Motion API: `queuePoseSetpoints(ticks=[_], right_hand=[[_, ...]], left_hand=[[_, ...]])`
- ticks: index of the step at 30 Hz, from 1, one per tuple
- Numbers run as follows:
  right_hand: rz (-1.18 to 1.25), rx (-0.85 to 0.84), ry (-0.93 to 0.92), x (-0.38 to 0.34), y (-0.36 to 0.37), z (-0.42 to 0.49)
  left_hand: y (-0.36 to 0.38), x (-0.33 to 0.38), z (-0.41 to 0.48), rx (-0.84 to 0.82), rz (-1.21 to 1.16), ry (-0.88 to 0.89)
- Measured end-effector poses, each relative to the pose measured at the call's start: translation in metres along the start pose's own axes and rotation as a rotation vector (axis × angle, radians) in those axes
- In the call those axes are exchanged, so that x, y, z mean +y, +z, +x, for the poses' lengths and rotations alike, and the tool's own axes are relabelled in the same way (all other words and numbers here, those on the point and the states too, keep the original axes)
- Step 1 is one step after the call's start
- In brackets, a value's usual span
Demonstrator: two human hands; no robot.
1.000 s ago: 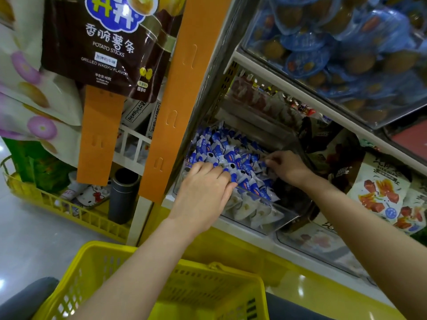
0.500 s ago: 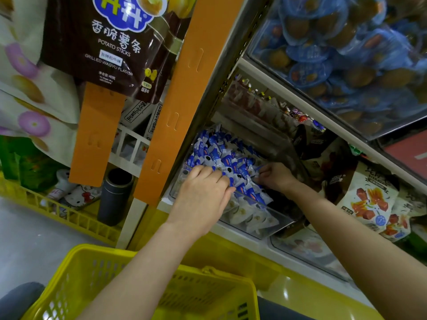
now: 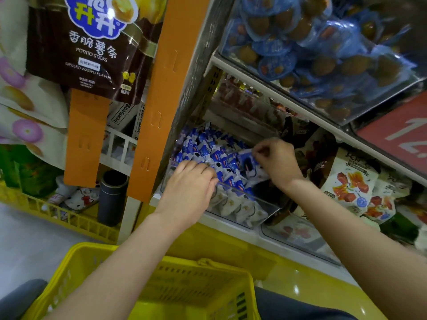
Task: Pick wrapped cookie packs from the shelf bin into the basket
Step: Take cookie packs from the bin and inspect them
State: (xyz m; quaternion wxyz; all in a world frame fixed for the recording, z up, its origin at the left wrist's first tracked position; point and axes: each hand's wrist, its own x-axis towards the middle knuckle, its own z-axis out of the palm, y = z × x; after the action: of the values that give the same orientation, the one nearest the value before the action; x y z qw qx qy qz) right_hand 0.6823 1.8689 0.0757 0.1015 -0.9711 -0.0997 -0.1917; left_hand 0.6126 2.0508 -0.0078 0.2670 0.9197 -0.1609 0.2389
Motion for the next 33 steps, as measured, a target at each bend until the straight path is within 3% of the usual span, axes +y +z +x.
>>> queuePoseSetpoints(ticks=[4,9,12,14,16,19,27,29,33], right_hand=[[0.395,0.182,-0.052,-0.024,-0.028,-0.02],[0.863,0.015,0.015,-0.044,-0.03,-0.065],[1.047,-0.077,0.189,-0.044,-0.015,-0.087],[1.091,-0.227,0.298,-0.042,-0.006,-0.098],[1.102,-0.359,0.309,-0.041,0.002,-0.109],[1.119,-0.377,0.309,-0.043,0.013,-0.121],[1.169,-0.438,0.366,-0.043,0.04,-0.138],[1.092,-0.367,0.304,-0.042,0.048,-0.139],[0.6,-0.093,-0.1,-0.037,0.055,-0.14]], left_hand=[[-0.01,0.02,-0.001,0.084,-0.484,-0.218],[-0.024,0.043,-0.009,-0.039,-1.115,-0.457],[-0.023,0.041,-0.024,-0.06,-1.12,-0.485],[-0.023,0.036,-0.034,-0.096,-1.056,-0.52],[-0.023,0.032,-0.04,-0.216,-0.974,-0.547],[-0.023,0.029,-0.049,-0.35,-0.849,-0.557],[-0.006,0.03,-0.056,-0.19,-0.877,-0.675],[0.0,0.029,-0.057,-0.161,-0.826,-0.714],[0.009,0.029,-0.056,-0.14,-0.896,-0.851]])
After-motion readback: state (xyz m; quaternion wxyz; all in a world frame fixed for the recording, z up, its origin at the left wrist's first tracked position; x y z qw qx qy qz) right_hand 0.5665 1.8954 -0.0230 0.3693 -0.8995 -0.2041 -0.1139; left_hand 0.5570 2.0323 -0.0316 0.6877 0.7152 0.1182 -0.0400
